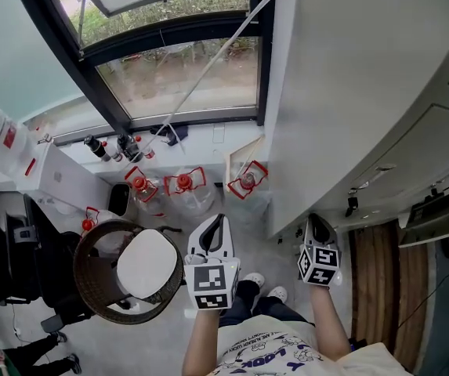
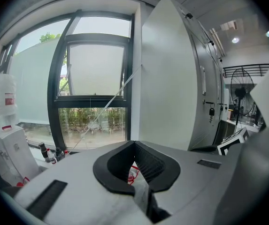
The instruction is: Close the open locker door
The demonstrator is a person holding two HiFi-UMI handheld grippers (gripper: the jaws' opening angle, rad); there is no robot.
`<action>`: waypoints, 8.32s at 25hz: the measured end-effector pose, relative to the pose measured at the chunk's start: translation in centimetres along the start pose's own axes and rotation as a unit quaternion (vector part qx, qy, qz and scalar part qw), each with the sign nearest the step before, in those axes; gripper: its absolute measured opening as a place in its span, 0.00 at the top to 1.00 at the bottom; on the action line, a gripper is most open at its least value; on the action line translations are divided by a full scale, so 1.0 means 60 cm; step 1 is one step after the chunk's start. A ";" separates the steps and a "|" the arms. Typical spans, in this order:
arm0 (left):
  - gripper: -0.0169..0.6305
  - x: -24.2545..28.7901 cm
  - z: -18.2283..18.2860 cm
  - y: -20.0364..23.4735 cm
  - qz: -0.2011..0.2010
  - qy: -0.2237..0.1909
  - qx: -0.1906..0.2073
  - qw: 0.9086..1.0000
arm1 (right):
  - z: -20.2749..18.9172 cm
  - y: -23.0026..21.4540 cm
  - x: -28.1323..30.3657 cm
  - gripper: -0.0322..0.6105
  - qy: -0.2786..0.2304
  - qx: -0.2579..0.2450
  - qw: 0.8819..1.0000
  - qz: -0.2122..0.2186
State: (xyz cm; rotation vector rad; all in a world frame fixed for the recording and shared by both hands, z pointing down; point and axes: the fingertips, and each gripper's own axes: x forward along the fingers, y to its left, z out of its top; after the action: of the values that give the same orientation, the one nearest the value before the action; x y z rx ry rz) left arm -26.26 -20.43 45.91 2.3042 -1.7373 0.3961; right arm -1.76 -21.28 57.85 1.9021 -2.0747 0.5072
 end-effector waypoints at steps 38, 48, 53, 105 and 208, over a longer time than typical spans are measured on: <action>0.97 0.019 -0.013 -0.572 -0.496 -0.002 0.142 0.857 | -0.028 -0.285 -0.448 0.73 -0.124 0.122 0.906 -0.386; 0.97 0.041 -0.017 -0.749 -0.513 -0.002 0.154 0.844 | -0.066 -0.443 -0.521 0.70 -0.122 0.142 0.885 -0.426; 0.97 0.068 -0.004 -0.867 -0.515 -0.007 0.159 0.842 | -0.062 -0.571 -0.536 0.61 -0.121 0.139 0.887 -0.424; 0.97 0.279 0.033 -1.223 -0.360 0.012 0.151 0.921 | -0.053 -1.132 -0.376 0.81 -0.085 0.163 0.940 -0.287; 0.97 0.180 0.112 -1.222 -0.500 -0.053 0.154 0.851 | 0.105 -0.926 -0.566 0.96 -0.182 0.084 0.890 -0.409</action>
State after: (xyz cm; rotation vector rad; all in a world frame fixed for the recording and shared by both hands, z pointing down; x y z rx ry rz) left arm 47.60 -12.49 41.95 3.0837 -0.3001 0.3349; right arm 56.92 2.46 41.22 2.8837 -1.1883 0.1231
